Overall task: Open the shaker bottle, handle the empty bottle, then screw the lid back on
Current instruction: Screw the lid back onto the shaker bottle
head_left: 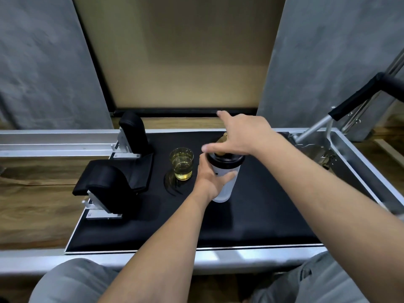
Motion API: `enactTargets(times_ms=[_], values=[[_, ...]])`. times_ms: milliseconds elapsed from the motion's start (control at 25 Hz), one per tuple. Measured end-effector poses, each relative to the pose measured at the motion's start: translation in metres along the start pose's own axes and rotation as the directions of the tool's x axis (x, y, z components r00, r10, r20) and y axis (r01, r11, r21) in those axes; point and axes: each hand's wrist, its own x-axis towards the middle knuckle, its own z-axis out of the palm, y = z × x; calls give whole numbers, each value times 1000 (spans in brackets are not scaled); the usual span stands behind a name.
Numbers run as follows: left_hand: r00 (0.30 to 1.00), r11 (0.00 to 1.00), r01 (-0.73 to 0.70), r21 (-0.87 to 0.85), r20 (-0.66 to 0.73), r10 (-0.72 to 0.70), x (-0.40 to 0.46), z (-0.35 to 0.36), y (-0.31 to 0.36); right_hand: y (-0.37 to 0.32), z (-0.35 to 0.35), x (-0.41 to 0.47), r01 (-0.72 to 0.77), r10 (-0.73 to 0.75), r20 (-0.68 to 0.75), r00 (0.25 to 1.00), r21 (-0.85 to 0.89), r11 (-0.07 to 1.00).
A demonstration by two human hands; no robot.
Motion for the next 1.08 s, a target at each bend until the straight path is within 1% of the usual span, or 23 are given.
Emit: enactTargets(times_ms=[80,120,160,240,280,320,360,400,440,480,520,560,600,640,680,760,800,840,880,920,960,1000,1080], values=[[999,999,-33,-38,6,34,-2,0,-4,3,3,-1,184,-185,173,967,25,983],[999,997,-52,-54,-7,51,-1,0,-6,4,8,-2,219,-217,233,948,20,976],[998,996,-62,-61,-6,62,1,0,-6,4,17,-3,225,-221,240,945,9,974],[1000,996,-27,-84,10,28,1,2,-4,0,35,-4,193,-188,155,970,-18,981],[999,978,35,-206,44,-26,2,3,0,-5,41,-5,146,-141,115,983,-40,988],[995,931,92,-354,64,-74,2,4,3,-12,43,-6,77,-72,88,994,-57,995],[985,873,175,-455,83,-154,3,6,6,-19,44,-7,3,1,65,998,-72,997],[981,872,189,-451,59,-182,2,6,6,-22,43,-6,-58,61,38,997,-82,995],[989,919,144,-368,24,-145,1,4,6,-22,40,-3,-101,103,22,994,-90,991],[998,977,54,-208,3,-55,-1,3,3,-20,34,-1,-135,137,24,990,-81,988],[1000,998,-10,-60,-3,10,-2,2,0,-16,27,0,-163,166,37,985,-62,985],[1000,1000,-16,-15,6,17,0,0,-3,-10,20,0,-176,178,45,983,-57,983],[1000,1000,-23,-11,15,23,0,-2,-2,-2,17,0,-160,163,40,986,-64,985],[999,999,-29,-30,18,30,-1,0,-3,6,17,1,-107,110,51,993,-58,993],[999,999,-35,-24,3,35,-1,1,-2,11,20,0,-26,27,87,996,-15,1000],[1000,1000,-9,-21,-25,9,4,3,-4,14,30,-4,124,-145,154,977,140,982],[1000,997,19,-79,-14,-20,3,3,-3,13,37,-6,142,-175,155,972,201,969],[997,970,81,-228,17,-79,4,4,1,9,42,-8,111,-144,137,980,227,968],[987,893,159,-422,49,-153,4,5,5,1,45,-9,42,-69,117,991,224,974],[963,748,264,-610,121,-241,5,6,12,-7,47,-9,-35,14,108,994,194,980],[949,686,303,-661,142,-282,4,7,16,-14,47,-9,-93,77,115,990,139,986],[957,736,279,-617,116,-265,4,8,15,-18,43,-7,-131,119,135,984,77,988],[986,880,169,-444,69,-155,1,6,9,-16,28,-2,-159,169,195,966,-64,985]])
